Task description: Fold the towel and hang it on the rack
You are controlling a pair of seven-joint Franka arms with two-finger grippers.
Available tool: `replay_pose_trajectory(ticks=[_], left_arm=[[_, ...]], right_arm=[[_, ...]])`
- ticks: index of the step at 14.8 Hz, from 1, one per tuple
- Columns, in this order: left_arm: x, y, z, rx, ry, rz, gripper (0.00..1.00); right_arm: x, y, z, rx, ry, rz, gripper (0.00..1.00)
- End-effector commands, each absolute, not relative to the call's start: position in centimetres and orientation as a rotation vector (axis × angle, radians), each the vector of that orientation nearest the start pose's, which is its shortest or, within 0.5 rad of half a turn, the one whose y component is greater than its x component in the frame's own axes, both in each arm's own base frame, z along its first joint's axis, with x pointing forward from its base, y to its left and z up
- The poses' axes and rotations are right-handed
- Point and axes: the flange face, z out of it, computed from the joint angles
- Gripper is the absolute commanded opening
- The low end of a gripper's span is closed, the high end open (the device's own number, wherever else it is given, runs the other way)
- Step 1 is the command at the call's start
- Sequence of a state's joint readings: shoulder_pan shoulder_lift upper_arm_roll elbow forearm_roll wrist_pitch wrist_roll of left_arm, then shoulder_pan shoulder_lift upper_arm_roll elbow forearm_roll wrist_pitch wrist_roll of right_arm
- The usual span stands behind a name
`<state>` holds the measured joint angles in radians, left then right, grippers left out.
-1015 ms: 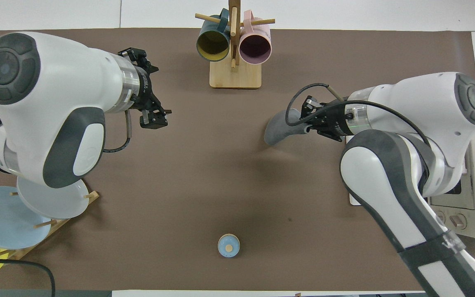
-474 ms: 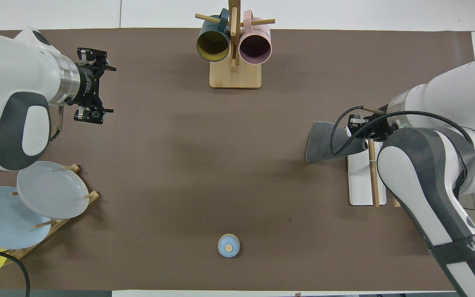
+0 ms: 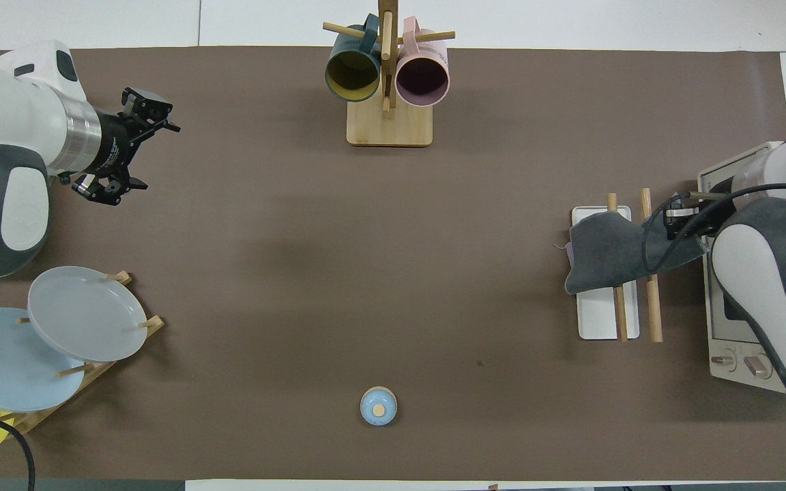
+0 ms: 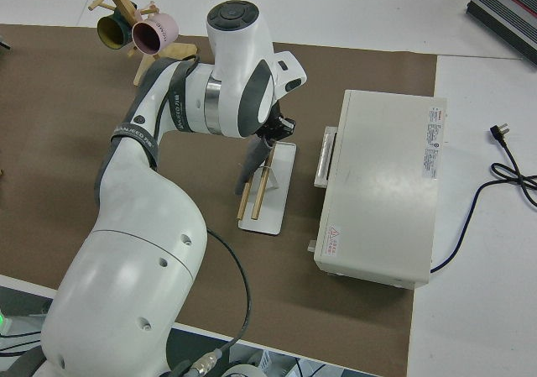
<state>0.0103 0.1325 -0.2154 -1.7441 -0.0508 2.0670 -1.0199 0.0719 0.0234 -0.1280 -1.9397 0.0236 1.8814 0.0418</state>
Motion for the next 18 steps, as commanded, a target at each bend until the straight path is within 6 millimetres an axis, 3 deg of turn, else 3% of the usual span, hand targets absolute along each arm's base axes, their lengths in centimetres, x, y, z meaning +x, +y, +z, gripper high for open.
replay_pose_trajectory(ticks=[1, 5, 8, 12, 15, 16, 17, 18], left_arm=[[60.3, -10.2, 52.8, -3.101, -1.03, -0.184, 1.0], [59.8, -7.9, 54.7, -3.127, -0.511, -0.117, 1.0], [58.5, -7.6, 56.7, -3.135, -0.205, -0.023, 1.0], [55.3, -7.4, 59.7, -3.102, 0.023, 0.082, 1.0], [53.6, -7.4, 59.1, -3.093, 0.043, 0.147, 1.0], [52.8, -7.5, 58.5, -3.089, 0.038, 0.155, 1.0], [52.2, -7.5, 57.9, -3.094, 0.033, 0.133, 1.0], [51.8, -7.5, 57.4, -3.099, 0.028, 0.099, 1.0]], right_arm=[[54.5, -3.4, 47.3, -3.15, 0.09, 0.129, 0.0], [53.5, -4.7, 46.8, -3.148, 0.102, 0.188, 0.0], [52.6, -6.1, 46.1, -3.146, 0.066, 0.206, 0.0], [51.8, -6.5, 45.3, -3.142, 0.07, 0.21, 0.0], [51.9, -6.5, 45.5, -3.145, 0.064, 0.206, 0.0], [51.9, -6.6, 45.5, -3.145, 0.064, 0.206, 0.13], [52.0, -6.6, 45.6, -3.145, 0.057, 0.204, 0.43], [52.0, -6.6, 45.6, -3.144, 0.043, 0.204, 0.93]])
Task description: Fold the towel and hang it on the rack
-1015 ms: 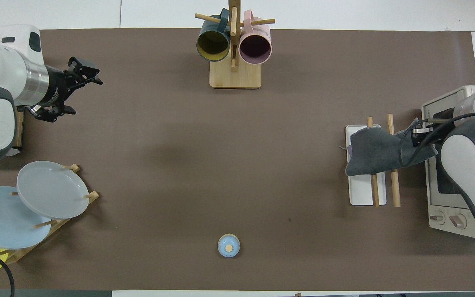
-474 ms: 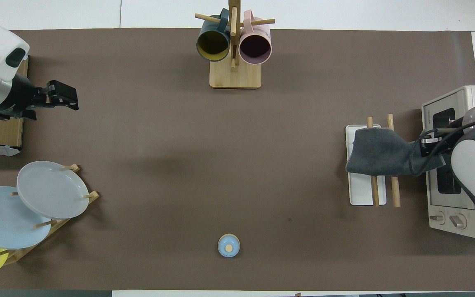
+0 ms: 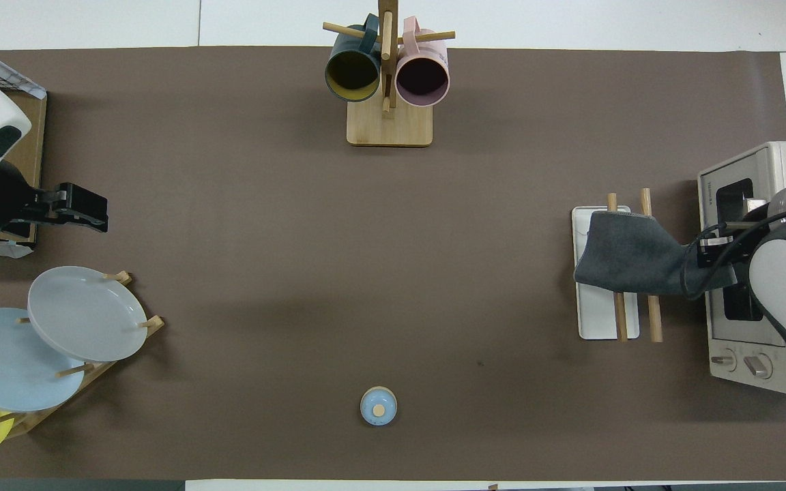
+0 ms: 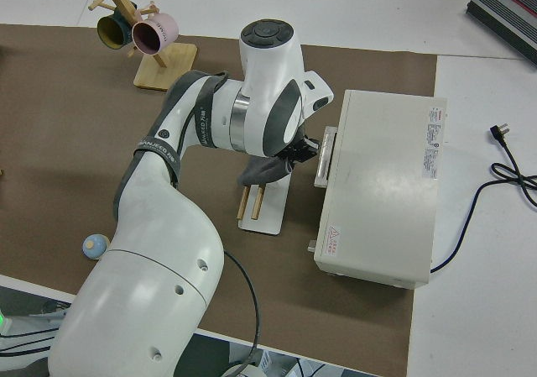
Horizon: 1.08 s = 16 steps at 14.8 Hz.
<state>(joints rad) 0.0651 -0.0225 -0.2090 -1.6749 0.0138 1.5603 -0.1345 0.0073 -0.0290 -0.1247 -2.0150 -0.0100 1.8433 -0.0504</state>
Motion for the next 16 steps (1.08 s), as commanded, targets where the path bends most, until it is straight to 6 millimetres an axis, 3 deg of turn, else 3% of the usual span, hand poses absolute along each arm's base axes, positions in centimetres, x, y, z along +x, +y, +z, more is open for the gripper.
replay_pose_trajectory(ticks=[1, 7, 9, 16], left_arm=[[51.8, -7.4, 56.8, -3.101, 0.028, 0.08, 1.0], [53.1, -6.5, 59.1, -3.161, 0.016, 0.044, 1.0], [53.4, -6.3, 59.5, -3.157, 0.167, 0.03, 1.0], [53.7, -6.6, 60.2, -3.173, 0.128, 0.049, 1.0]], right_arm=[[52.1, -6.7, 45.8, -3.144, 0.017, 0.197, 1.0], [53.8, -6.8, 50.2, -3.159, -0.019, 0.073, 1.0], [54.2, -6.8, 52.2, -3.161, -0.012, 0.046, 1.0], [54.8, -7.0, 59.4, -3.155, 0.087, 0.158, 1.0]])
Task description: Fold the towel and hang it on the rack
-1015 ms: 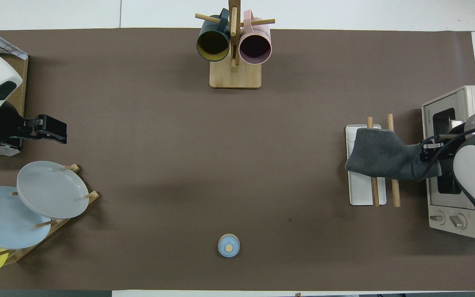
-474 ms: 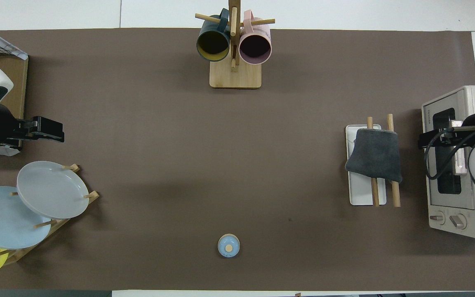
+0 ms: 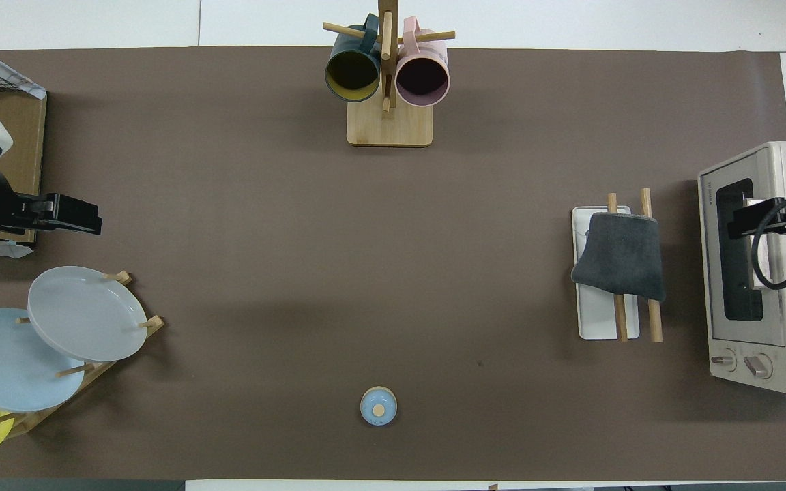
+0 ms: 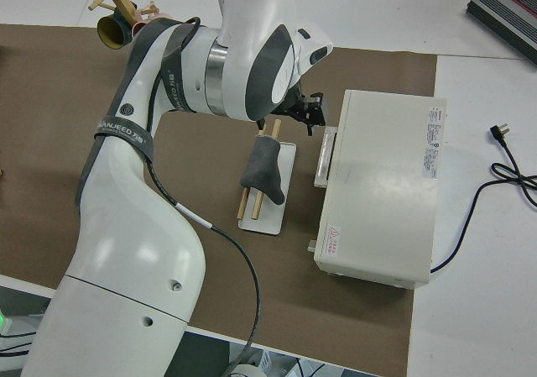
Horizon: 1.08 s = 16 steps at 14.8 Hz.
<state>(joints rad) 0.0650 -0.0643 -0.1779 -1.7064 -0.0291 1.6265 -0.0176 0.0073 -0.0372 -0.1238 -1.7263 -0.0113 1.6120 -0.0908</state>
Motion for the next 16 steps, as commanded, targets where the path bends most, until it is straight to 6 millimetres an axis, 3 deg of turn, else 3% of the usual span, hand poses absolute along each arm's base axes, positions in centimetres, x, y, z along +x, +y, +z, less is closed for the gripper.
replay_pose_trajectory(ticks=[1, 2, 4, 11, 16], left_arm=[[53.8, -6.6, 60.2, -3.174, 0.111, 0.044, 1.0], [53.7, -6.6, 60.2, -3.175, 0.111, 0.049, 1.0], [53.7, -6.5, 60.1, -3.175, 0.113, 0.049, 1.0], [53.6, -6.1, 60.3, -3.172, 0.094, 0.044, 1.0], [53.6, -6.1, 60.3, -3.168, 0.106, 0.046, 1.0]], right_arm=[[55.5, -6.5, 59.9, -3.159, 0.076, 0.171, 1.0], [56.3, -6.7, 59.4, -3.153, 0.088, 0.201, 1.0], [57.1, -6.7, 61.7, -3.166, 0.098, 0.152, 1.0], [54.4, -5.6, 61.8, -3.144, 0.146, 0.158, 1.0], [55.1, -5.4, 61.9, -3.15, 0.175, 0.105, 1.0]])
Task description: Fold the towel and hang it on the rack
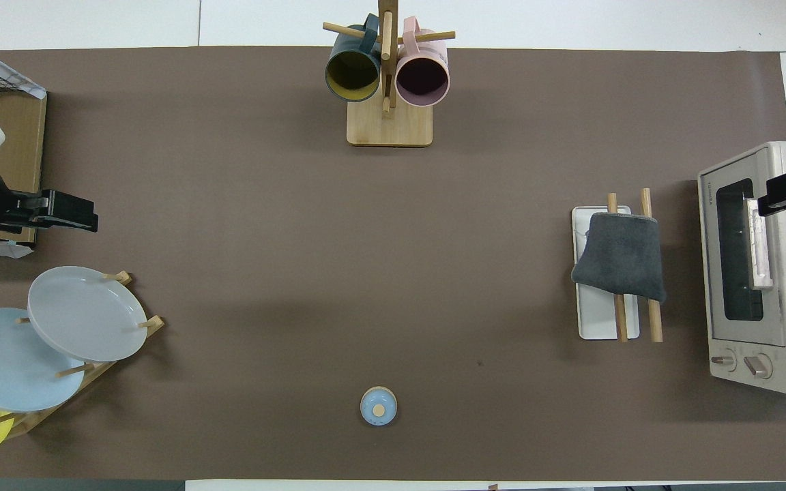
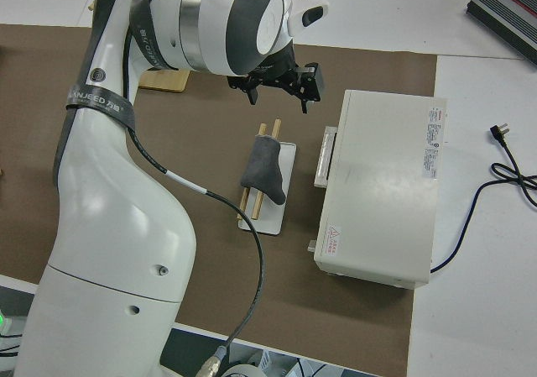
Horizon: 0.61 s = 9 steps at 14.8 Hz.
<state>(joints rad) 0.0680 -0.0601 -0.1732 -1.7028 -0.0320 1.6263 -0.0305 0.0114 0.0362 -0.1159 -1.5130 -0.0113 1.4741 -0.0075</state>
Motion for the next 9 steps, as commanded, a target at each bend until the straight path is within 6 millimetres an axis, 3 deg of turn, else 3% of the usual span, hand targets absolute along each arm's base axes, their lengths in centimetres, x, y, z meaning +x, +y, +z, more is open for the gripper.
replay_pose_trajectory(ticks=[1, 9], left_arm=[[53.57, -6.08, 60.34, -3.167, 0.106, 0.043, 1.0], [53.42, -6.07, 60.25, -3.164, 0.106, 0.053, 1.0]], right_arm=[[55.24, -5.38, 62.03, -3.152, 0.173, 0.096, 1.0], [55.51, -5.27, 62.3, -3.15, 0.172, 0.056, 1.0]])
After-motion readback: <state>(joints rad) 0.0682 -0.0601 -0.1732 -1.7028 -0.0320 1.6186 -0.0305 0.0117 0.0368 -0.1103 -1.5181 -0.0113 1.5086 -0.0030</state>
